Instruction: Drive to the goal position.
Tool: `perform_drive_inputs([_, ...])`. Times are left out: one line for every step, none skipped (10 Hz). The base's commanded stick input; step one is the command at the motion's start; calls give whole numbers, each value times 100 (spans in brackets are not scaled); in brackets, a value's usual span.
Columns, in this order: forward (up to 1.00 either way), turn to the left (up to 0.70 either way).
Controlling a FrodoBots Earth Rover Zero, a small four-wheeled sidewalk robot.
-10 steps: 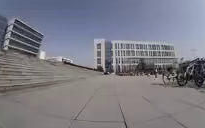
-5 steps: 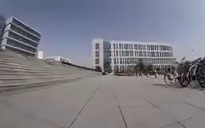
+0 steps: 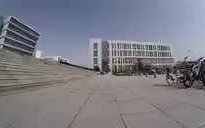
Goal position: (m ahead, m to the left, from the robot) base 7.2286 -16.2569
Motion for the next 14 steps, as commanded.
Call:
perform_drive_inputs([50, 0])
perform_drive_inputs([50, 0])
perform_drive_inputs([50, 0])
perform_drive_inputs([50, 0])
perform_drive_inputs([50, 0])
perform_drive_inputs([50, 0])
perform_drive_inputs([50, 2])
perform_drive_inputs([50, 5])
perform_drive_inputs([50, 8])
perform_drive_inputs([50, 0])
perform_drive_inputs([50, -19])
perform_drive_inputs([50, -37])
perform_drive_inputs([50, -41])
perform_drive_inputs([50, -15])
